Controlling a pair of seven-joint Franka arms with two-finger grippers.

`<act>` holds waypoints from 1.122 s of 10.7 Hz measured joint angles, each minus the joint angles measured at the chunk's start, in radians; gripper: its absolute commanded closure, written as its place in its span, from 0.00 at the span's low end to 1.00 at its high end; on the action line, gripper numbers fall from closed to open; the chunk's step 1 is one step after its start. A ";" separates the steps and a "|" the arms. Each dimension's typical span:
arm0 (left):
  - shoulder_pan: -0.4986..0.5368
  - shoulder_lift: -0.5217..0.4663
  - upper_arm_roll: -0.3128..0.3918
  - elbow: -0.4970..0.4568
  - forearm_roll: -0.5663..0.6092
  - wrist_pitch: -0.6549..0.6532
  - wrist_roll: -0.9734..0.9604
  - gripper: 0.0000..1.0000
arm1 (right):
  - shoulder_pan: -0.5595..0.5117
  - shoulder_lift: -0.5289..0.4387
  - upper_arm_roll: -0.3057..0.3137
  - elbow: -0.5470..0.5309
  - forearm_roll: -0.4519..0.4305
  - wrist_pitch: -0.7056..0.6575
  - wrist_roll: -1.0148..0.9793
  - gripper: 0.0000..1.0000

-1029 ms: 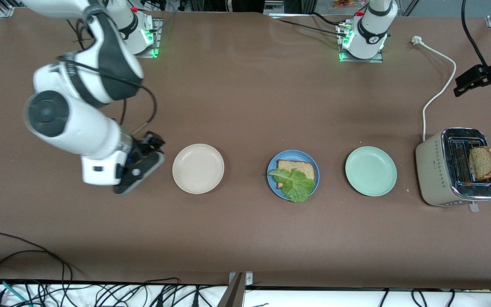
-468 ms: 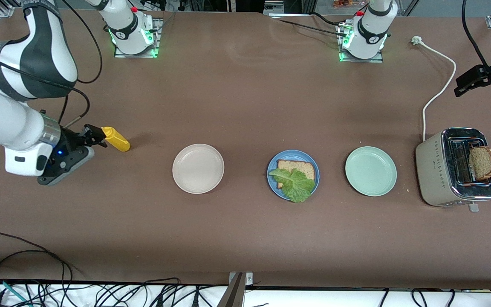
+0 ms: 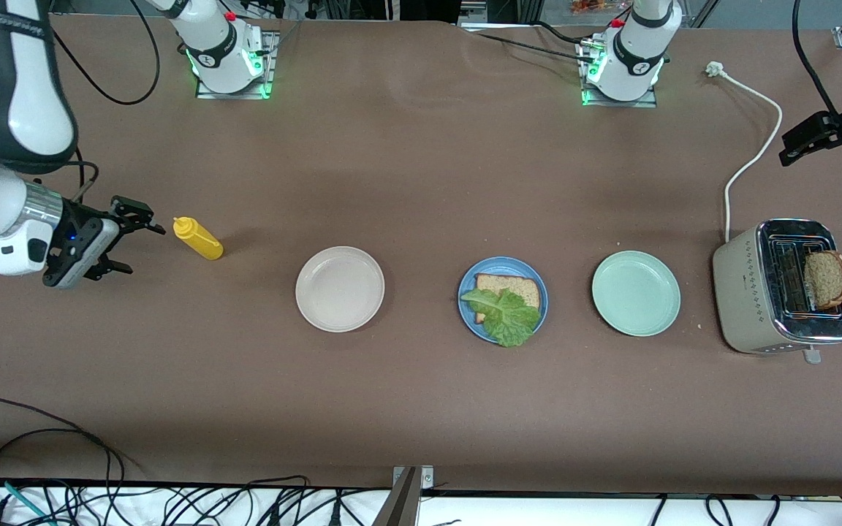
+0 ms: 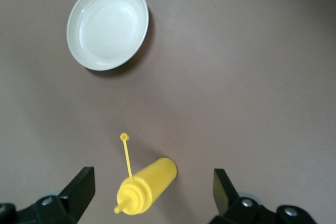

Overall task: Make sandwich in blue plate with both arms
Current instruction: 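Close the right gripper around the yellow mustard bottle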

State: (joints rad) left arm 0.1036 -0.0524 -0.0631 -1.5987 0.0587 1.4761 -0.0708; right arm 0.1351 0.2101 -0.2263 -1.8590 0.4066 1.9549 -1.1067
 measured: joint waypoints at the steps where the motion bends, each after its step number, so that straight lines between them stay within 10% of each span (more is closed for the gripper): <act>1: 0.000 0.000 0.001 0.000 0.000 0.000 0.000 0.00 | -0.001 0.001 -0.032 -0.033 0.056 0.000 -0.098 0.00; 12: 0.002 0.001 0.005 0.000 0.000 0.000 0.000 0.00 | -0.195 0.276 -0.097 -0.159 0.595 -0.247 -1.000 0.00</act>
State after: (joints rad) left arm 0.1054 -0.0515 -0.0576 -1.5986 0.0587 1.4761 -0.0708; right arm -0.0596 0.4860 -0.3236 -2.0184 1.0018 1.7078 -2.1064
